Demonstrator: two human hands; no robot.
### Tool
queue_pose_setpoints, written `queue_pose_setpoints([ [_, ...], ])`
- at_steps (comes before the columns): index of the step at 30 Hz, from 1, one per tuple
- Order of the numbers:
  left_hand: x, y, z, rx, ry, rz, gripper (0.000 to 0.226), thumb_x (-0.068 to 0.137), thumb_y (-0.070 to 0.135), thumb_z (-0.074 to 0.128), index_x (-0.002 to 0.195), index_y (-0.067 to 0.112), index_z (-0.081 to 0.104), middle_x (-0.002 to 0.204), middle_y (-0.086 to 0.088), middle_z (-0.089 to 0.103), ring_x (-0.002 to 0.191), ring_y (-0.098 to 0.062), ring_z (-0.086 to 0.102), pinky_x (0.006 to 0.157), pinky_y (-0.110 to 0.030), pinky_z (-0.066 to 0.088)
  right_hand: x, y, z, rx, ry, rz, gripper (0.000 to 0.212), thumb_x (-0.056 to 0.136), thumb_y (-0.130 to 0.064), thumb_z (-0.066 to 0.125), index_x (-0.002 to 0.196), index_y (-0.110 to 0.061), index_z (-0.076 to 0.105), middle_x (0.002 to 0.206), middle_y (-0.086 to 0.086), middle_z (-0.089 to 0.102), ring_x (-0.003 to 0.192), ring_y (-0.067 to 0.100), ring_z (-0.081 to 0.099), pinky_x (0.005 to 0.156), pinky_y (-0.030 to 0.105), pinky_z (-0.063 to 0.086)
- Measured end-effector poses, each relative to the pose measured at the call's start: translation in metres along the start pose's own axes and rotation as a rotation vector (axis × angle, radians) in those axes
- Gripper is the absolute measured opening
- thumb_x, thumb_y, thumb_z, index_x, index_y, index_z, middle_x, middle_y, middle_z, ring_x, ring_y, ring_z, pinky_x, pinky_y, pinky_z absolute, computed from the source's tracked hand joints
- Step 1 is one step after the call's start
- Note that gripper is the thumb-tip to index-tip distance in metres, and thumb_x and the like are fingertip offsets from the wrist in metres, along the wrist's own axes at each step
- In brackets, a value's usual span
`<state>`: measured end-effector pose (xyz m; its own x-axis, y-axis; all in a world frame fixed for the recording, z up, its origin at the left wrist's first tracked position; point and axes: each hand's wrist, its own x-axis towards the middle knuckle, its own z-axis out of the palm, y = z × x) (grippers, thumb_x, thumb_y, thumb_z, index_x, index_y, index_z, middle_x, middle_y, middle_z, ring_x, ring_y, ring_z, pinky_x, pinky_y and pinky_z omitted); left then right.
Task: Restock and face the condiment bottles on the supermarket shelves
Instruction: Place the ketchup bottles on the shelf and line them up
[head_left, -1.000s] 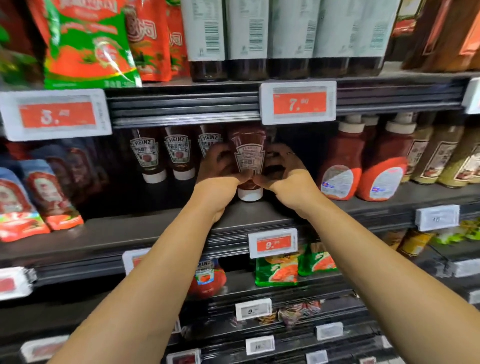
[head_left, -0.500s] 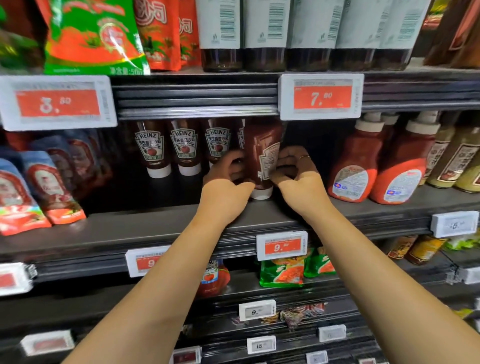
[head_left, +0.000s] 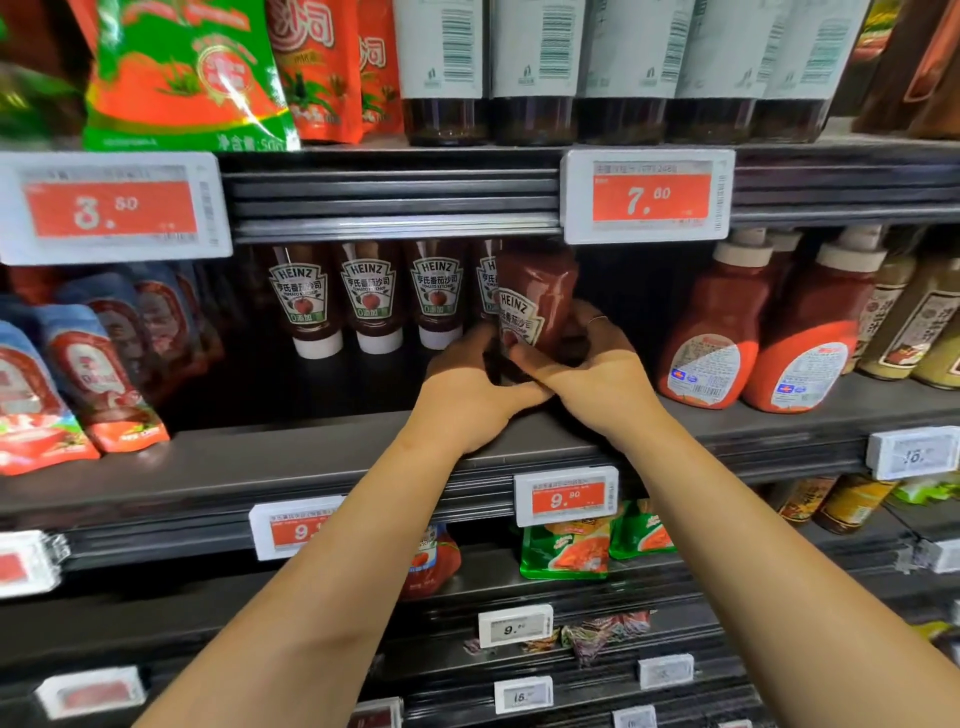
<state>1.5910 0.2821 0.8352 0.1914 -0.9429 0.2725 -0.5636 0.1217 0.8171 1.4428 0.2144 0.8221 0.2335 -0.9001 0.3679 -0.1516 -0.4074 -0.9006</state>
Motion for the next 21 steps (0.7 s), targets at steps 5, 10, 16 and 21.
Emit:
queue_pose_setpoints([
  [5,-0.004,-0.009,-0.041,0.076,0.168,-0.084,0.025,0.078,0.027,0.086,0.099,0.025,0.073,0.105,0.003,0.076,0.098,-0.018,0.072,0.095,-0.036,0.056,0.009,0.013,-0.012,0.026,0.182,0.042,0.031,0.083,-0.017,0.085,0.102,-0.022,0.06,0.095,-0.005,0.078,0.093,0.013,0.074,0.082,0.029,0.059],
  [10,0.005,-0.021,-0.11,0.345,0.362,-0.199,0.037,0.079,0.043,0.075,0.105,0.016,0.071,0.12,-0.012,0.072,0.115,-0.032,0.066,0.099,-0.033,0.049,0.024,0.013,-0.016,-0.051,0.213,0.124,0.032,0.096,-0.013,0.069,0.124,-0.003,0.057,0.123,0.018,0.069,0.114,0.034,0.066,0.103,0.052,0.05],
  [16,0.023,-0.057,-0.13,0.143,0.383,-0.426,0.098,0.063,0.05,0.079,0.146,0.007,0.047,0.149,-0.022,0.049,0.135,-0.042,0.048,0.113,-0.051,0.04,0.041,-0.005,-0.01,-0.283,0.252,0.184,0.057,0.095,-0.021,0.064,0.145,-0.008,0.039,0.128,0.011,0.068,0.119,0.033,0.063,0.094,0.029,0.045],
  [21,0.035,-0.066,-0.131,-0.036,0.494,-0.342,0.118,0.038,0.053,0.083,0.14,0.011,0.04,0.137,-0.008,0.06,0.127,-0.026,0.058,0.108,-0.043,0.049,0.049,-0.013,0.0,-0.304,0.195,0.249,0.071,0.085,-0.027,0.079,0.141,-0.01,0.038,0.127,0.006,0.067,0.118,0.028,0.063,0.1,0.031,0.048],
])
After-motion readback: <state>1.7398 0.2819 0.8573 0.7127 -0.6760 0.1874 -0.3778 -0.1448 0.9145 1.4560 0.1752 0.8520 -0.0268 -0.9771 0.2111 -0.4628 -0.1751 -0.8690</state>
